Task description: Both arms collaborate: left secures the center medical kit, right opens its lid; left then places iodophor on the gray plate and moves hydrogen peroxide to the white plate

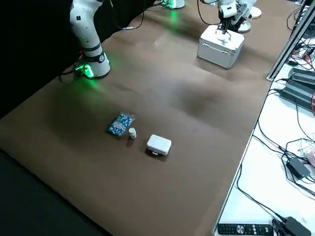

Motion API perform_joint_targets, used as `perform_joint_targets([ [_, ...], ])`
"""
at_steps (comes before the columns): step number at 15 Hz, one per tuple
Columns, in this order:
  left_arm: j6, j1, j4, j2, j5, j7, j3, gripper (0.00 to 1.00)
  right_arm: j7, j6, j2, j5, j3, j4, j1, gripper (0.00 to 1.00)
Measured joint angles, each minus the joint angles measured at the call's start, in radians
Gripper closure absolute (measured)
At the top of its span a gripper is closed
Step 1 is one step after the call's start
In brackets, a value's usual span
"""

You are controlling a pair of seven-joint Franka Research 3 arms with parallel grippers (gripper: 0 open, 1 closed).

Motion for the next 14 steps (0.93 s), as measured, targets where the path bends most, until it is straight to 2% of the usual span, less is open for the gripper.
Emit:
perform_joint_targets([
  [14, -0.001, 0.0, 0.001, -0.001, 0.0, 0.0, -0.001, 0.66, -0.031, -0.136, -0.006, 0.035, 0.016, 0.051, -0.06, 0.88],
])
